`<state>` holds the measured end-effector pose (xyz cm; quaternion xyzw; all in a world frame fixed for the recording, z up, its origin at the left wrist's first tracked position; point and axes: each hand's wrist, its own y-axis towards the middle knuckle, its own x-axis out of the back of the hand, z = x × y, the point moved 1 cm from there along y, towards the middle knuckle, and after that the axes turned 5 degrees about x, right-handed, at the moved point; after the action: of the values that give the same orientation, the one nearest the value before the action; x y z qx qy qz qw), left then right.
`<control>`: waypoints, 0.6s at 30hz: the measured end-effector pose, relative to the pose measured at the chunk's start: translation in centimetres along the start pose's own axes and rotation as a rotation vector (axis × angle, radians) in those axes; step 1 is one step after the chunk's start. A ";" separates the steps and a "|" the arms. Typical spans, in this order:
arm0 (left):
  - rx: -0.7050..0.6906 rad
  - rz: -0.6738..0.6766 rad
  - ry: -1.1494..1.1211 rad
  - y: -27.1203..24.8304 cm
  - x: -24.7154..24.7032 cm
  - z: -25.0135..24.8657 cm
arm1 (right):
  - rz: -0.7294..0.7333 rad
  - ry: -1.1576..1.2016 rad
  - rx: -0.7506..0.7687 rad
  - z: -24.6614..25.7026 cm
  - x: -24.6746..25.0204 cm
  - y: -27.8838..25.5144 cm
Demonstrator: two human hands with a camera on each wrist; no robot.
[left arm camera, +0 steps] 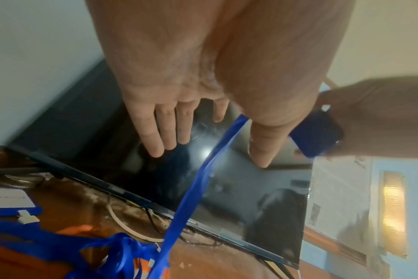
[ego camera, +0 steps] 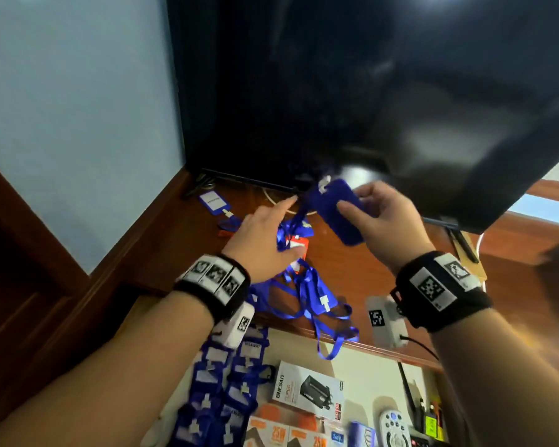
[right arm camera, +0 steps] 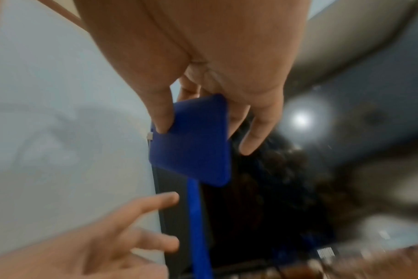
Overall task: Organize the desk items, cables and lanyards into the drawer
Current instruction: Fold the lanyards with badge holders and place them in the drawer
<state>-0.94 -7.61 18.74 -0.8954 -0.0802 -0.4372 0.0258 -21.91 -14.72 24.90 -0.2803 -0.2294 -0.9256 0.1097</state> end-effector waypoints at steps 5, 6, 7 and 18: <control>-0.063 0.148 -0.080 5.4 0.0 -2.5 | -0.229 0.022 0.235 5.8 5.0 1.9; -0.073 0.128 -0.111 6.3 0.1 -2.8 | -0.278 0.034 0.263 6.3 6.1 2.0; -0.067 0.097 -0.135 6.9 0.5 -3.1 | -0.329 0.037 0.280 7.0 7.3 1.9; -0.241 0.553 -0.700 0.5 2.7 -6.5 | 0.140 0.512 -0.071 5.5 7.1 -4.3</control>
<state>-4.34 -8.57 24.89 -0.9735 0.2094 -0.0915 0.0086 -26.54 -8.86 31.39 -0.0560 -0.1416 -0.9641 0.2177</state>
